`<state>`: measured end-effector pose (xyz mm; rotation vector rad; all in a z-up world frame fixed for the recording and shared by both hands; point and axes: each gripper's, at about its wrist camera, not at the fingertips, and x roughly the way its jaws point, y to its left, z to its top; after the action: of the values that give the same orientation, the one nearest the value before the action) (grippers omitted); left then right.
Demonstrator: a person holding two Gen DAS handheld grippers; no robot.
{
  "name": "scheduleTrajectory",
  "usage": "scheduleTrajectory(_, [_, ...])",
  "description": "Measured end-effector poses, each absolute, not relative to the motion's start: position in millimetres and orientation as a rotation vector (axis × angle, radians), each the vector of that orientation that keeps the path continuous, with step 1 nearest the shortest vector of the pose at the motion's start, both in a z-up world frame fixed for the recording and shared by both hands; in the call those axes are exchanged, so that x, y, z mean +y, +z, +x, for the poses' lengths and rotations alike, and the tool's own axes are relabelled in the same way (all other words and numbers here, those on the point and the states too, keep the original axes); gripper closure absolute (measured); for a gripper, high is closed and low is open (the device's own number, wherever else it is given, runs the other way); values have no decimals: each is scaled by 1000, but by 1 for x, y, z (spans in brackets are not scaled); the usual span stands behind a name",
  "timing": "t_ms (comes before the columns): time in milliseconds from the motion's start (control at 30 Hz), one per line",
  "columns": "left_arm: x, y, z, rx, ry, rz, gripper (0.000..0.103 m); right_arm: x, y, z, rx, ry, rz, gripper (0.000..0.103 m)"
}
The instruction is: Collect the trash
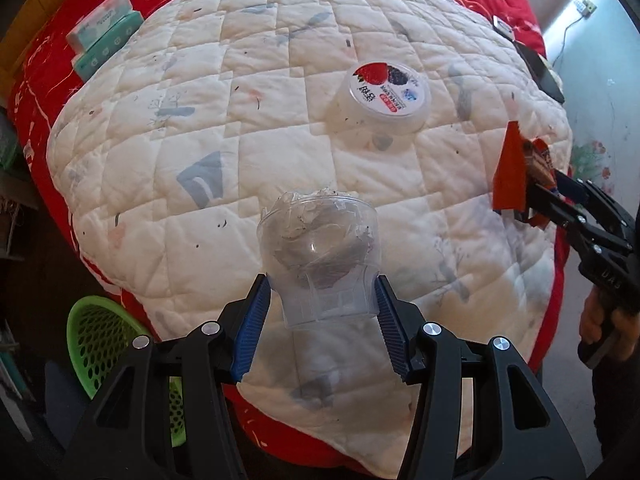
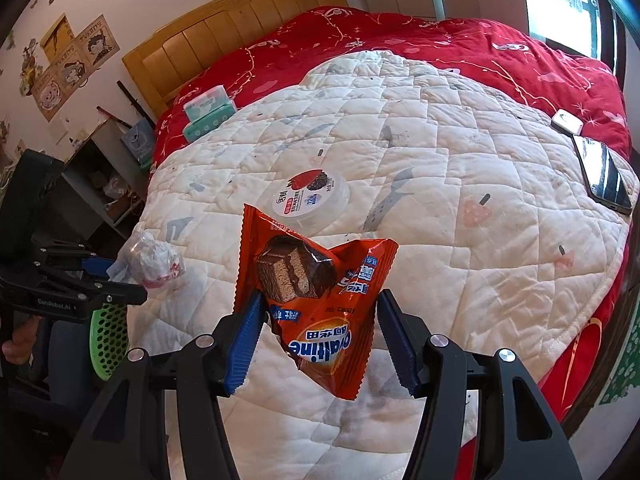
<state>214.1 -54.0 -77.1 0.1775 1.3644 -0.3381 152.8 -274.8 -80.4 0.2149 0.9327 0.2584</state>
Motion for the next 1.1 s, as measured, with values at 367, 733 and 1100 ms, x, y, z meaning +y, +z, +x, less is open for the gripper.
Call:
scheduleTrajectory(367, [-71,-81,230,1262,-395,86,31,-285,-81,158,933,246,233,47])
scheduleTrajectory(733, [-98,-95,276,1197,-438,-40,23,-295,-91,167,948,245,239,47])
scheduleTrajectory(1100, [-151,-116,332,1220,-428,17,9,-316,-97,170,963,231,226,46])
